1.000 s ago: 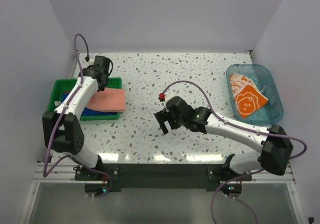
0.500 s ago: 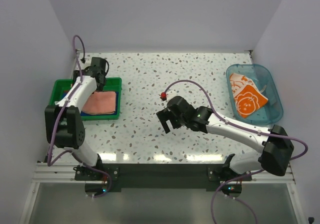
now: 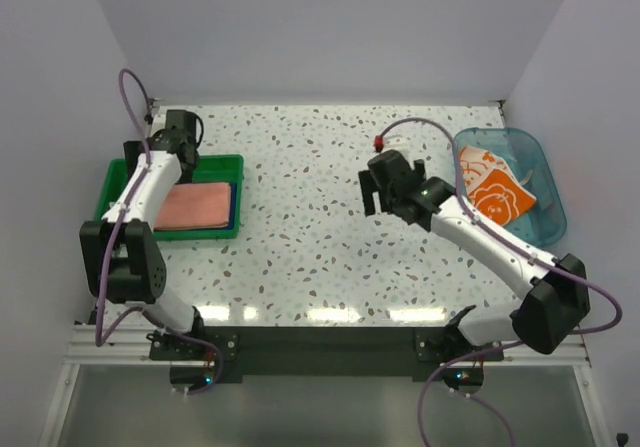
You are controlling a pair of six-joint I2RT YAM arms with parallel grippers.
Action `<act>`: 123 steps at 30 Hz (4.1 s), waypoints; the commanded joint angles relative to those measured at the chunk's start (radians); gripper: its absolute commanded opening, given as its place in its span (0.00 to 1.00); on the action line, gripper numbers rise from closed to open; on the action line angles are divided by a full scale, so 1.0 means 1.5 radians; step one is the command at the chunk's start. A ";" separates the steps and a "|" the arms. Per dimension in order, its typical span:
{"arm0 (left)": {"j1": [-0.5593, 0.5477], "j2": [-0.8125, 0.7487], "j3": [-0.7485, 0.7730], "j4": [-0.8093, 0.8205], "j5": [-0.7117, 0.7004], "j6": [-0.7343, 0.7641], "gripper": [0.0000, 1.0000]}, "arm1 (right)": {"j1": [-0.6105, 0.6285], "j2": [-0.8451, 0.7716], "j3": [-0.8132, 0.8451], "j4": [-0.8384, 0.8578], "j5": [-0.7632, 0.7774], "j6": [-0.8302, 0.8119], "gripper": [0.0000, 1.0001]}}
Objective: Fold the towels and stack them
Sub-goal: Grab crumpled towel, then move the towel to the center of the board, then flatten out the crumpled towel
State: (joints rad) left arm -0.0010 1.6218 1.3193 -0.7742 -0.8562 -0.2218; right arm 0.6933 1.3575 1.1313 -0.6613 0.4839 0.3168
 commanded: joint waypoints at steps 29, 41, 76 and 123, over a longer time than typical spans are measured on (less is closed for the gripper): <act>-0.164 -0.378 -0.206 0.204 0.584 0.026 1.00 | -0.596 0.370 0.114 0.160 -0.055 0.150 0.06; -0.163 -0.313 -0.103 0.167 0.596 0.002 1.00 | -0.487 0.193 0.349 0.025 -0.097 0.102 0.00; -0.331 -0.029 -0.178 0.287 0.592 -0.134 0.84 | -0.015 0.005 -0.041 0.033 -0.260 0.029 0.68; -0.298 0.387 0.237 0.272 0.151 0.168 0.80 | -0.379 -0.041 -0.091 -0.028 -0.271 0.196 0.48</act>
State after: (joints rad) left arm -0.4534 2.1609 1.5929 -0.4557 -0.5529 -0.1013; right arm 0.1196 1.3071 0.9993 -0.6868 0.0113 0.5632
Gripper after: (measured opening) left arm 0.787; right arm 0.452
